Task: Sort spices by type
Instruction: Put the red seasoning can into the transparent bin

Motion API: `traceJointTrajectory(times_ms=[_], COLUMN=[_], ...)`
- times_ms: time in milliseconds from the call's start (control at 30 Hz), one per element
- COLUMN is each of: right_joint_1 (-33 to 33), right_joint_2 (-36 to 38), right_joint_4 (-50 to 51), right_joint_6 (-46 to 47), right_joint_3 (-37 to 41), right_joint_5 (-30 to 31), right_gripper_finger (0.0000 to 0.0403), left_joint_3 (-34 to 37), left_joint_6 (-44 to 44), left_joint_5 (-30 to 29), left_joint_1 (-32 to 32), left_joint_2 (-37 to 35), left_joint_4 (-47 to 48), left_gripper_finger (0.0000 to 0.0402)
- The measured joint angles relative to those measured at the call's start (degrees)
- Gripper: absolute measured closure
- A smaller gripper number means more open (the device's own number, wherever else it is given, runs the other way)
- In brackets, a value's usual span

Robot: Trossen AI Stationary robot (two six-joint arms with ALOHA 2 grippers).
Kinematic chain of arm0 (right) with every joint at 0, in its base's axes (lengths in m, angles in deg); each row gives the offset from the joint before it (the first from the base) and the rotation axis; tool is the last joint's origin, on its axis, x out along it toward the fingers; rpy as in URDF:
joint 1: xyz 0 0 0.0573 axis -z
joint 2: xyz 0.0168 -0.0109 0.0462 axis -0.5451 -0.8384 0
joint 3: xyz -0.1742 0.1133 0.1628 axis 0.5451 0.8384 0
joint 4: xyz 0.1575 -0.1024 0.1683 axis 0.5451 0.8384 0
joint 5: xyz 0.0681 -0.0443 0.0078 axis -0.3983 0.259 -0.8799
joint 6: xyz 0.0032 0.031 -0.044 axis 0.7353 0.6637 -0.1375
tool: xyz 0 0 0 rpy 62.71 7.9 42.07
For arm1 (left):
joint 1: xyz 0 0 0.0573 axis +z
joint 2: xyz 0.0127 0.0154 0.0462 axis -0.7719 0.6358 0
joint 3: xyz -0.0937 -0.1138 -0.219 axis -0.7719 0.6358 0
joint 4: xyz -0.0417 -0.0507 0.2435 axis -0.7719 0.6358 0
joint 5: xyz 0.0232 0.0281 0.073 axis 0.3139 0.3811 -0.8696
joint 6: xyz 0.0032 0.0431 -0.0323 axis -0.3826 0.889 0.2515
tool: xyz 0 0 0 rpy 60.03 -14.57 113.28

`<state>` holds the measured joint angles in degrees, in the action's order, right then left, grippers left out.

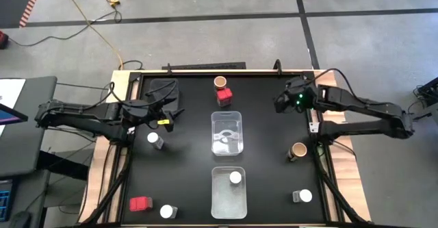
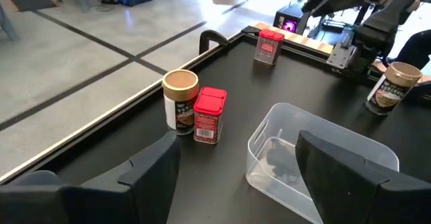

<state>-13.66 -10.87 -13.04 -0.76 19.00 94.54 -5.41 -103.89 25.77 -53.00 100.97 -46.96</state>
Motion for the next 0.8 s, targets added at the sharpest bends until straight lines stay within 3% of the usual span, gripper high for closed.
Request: traceJointTrajectory(times_ms=[200, 800], right_joint_1=[6.2, 8.5], right_joint_2=[-0.7, -1.2], right_joint_4=[0.0, -0.6], right_joint_6=[-0.3, -1.2], right_joint_3=[0.0, 0.0], right_joint_5=[-1.7, -2.0], right_gripper_finger=[0.0069, 0.0069], left_joint_3=[0.0, 0.0], left_joint_6=[-0.1, -1.1], left_joint_5=[0.0, 1.3], left_joint_1=[0.0, 7.0], left_joint_2=[0.0, 0.0], left_joint_4=[0.0, -0.1], left_gripper_finger=[0.012, 0.012])
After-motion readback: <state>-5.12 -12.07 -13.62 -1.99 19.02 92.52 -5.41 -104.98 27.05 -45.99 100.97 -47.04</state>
